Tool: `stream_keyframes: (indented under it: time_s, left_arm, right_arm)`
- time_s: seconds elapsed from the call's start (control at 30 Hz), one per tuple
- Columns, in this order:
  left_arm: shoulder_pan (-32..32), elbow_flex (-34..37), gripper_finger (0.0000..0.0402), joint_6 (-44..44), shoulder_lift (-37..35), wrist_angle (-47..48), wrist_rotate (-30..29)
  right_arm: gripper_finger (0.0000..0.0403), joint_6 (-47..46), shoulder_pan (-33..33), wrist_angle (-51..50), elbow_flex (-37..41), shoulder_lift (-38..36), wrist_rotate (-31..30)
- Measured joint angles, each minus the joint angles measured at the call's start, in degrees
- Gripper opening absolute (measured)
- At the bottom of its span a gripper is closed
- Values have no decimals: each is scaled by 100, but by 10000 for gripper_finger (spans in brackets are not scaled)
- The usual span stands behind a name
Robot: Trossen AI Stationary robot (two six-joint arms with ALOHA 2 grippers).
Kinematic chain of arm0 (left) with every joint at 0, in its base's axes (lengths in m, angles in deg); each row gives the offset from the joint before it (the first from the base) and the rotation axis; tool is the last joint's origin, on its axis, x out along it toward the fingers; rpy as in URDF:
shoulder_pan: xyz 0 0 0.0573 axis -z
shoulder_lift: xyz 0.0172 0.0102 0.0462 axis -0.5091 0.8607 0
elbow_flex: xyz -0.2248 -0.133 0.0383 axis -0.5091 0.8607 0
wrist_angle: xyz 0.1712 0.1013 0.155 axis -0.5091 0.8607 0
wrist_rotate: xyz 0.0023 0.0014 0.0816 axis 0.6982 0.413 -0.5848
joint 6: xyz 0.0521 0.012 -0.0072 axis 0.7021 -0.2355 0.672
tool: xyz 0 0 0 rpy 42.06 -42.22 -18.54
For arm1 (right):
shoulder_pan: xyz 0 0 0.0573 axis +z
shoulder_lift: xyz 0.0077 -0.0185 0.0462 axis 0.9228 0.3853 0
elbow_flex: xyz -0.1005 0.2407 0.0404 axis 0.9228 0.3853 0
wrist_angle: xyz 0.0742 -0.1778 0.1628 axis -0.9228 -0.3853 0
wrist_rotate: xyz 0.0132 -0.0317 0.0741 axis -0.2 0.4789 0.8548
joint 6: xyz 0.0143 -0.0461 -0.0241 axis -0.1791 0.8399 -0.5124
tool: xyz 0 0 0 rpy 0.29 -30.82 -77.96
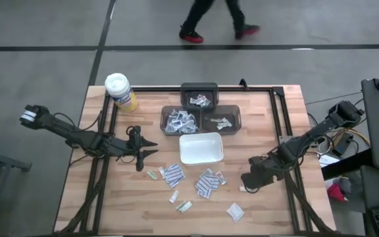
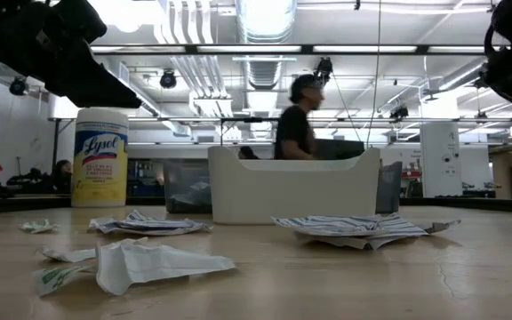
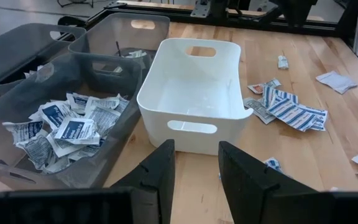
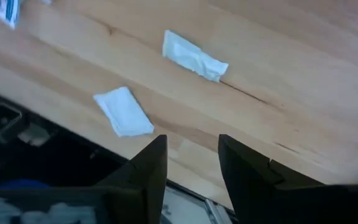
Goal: Pick & Place First Aid Supplies
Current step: Put the green bandage into the bottom right black bin
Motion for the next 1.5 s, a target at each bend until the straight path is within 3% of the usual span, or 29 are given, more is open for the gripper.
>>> stream_keyframes:
  time_s: [0.37, 0.87, 1.27, 1.5]
  left_arm:
    - [0, 0, 117, 2, 2, 2, 0]
    - [-2, 0, 117, 104, 9, 83, 0]
    - [0, 0, 117, 268, -65, 19, 0]
    - [0, 0, 117, 565, -756, 62, 38]
  right_arm:
    - [141, -950, 37, 148, 161, 145, -130]
    - [121, -699, 116, 243, -393, 1767, -578]
    - [112, -981, 299, 206, -421, 1729, -575]
    - [123, -1381, 483, 212, -418, 1727, -561]
